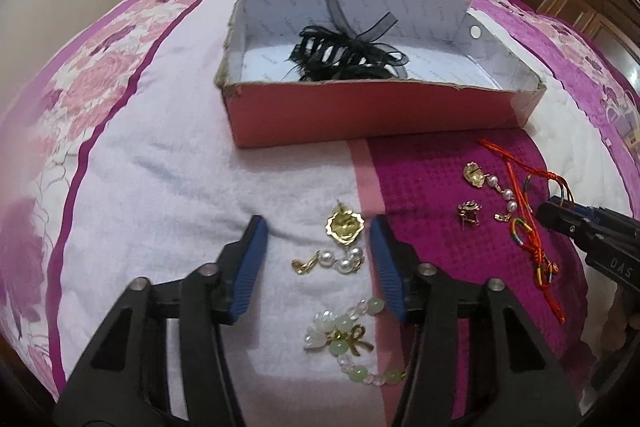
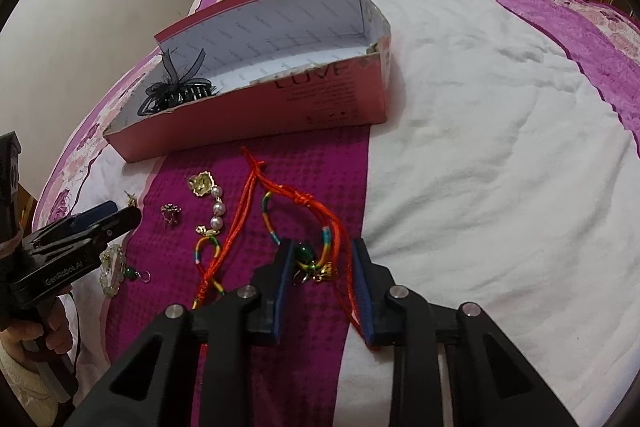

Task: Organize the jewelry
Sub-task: 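Grasp the gold pendant earring with the left tool while the right grasps a red bracelet, then carry the earring and red bracelet into the shoebox and open both tools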

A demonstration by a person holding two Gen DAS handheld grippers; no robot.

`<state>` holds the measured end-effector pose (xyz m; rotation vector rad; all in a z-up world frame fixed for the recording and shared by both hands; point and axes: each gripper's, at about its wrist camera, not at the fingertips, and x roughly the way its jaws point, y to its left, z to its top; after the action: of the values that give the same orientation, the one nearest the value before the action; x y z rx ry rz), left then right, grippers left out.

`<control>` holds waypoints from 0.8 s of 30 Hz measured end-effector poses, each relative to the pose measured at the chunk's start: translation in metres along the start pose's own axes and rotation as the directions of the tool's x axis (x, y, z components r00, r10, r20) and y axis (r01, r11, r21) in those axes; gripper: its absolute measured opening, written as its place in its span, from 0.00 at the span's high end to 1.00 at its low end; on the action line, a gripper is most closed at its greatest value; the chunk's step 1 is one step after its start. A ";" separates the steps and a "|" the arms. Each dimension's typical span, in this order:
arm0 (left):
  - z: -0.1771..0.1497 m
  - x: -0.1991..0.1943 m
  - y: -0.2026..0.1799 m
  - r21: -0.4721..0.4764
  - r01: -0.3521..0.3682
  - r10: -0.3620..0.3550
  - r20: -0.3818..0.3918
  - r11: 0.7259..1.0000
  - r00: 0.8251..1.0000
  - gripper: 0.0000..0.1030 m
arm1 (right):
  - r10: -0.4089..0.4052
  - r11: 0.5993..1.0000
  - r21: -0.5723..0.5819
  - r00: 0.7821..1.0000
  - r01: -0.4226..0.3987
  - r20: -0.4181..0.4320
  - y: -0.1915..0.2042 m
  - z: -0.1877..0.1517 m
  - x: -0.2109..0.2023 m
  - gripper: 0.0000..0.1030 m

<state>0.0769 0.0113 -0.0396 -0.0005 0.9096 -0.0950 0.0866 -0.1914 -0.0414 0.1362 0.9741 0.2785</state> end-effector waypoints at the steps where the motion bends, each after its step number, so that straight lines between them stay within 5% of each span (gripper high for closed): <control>1: 0.001 0.000 -0.002 0.011 0.011 -0.011 0.001 1.000 1.000 0.73 | 0.001 1.000 0.001 1.000 -0.001 0.002 0.000 0.000 0.000 0.73; 4: 0.000 0.000 -0.006 0.034 0.018 -0.018 -0.001 0.999 1.000 0.92 | 0.017 1.000 0.008 1.000 -0.017 0.012 0.001 0.000 -0.001 0.80; 24: 0.006 -0.048 0.001 -0.034 0.119 -0.114 0.113 0.992 0.987 0.92 | 0.070 0.997 -0.031 0.989 -0.067 0.132 0.015 -0.002 -0.041 0.87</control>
<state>0.0522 0.0158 0.0018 -0.0960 0.7999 -0.1837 0.0606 -0.1895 -0.0063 0.1618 0.8338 0.3413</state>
